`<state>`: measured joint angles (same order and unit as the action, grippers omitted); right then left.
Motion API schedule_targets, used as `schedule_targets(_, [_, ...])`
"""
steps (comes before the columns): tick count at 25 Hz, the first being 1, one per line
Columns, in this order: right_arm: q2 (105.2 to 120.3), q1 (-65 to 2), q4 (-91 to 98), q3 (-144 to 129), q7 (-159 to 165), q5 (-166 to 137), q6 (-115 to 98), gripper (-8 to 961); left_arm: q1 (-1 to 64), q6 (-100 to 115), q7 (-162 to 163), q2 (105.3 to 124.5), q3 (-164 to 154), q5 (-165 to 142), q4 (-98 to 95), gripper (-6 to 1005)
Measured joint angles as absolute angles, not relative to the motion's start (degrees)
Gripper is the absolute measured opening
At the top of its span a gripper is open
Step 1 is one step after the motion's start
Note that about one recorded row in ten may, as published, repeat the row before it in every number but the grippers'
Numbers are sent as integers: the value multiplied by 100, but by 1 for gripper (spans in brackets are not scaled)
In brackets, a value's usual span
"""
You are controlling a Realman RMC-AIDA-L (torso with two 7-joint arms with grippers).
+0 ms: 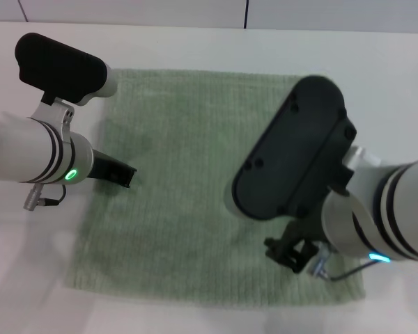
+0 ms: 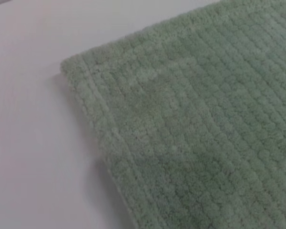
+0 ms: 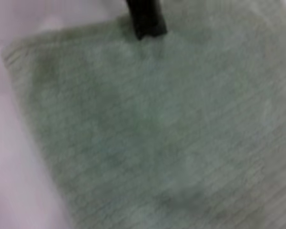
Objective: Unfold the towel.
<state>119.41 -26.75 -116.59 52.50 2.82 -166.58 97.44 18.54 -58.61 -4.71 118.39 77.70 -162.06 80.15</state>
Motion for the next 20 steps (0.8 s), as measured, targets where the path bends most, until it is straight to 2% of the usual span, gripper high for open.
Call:
schedule_targets(4, [11914, -2714, -11420, 5370, 260, -16733, 9288, 488, 1867, -5863, -473, 11838, 7765, -16207, 8034, 0])
schedule_targets(9, [11889, -2676, -11127, 5543, 216, -16738, 8801, 506, 1864, -5872, -474, 11836, 7765, -16209, 8108, 0])
schedule_targets(13, [11864, -2276, -11174, 6063, 7, -16740, 8150, 521, 1781, -5808, -480, 11824, 7807, -16321, 8434, 0])
schedule_targets(14, [11865, -2091, -11175, 6226, -92, -16741, 7900, 525, 1402, -5098, -736, 11808, 8018, -16530, 9090, 0])
schedule_targets(16, [11880, -1662, -11111, 6563, -323, -16742, 7119, 532, 1076, -4457, -911, 11813, 8202, -16529, 9344, 0])
schedule_targets(20, [11877, -501, -10882, 6880, -725, -16732, 4686, 547, 47, -1603, -1035, 11810, 8354, -16530, 9404, 0])
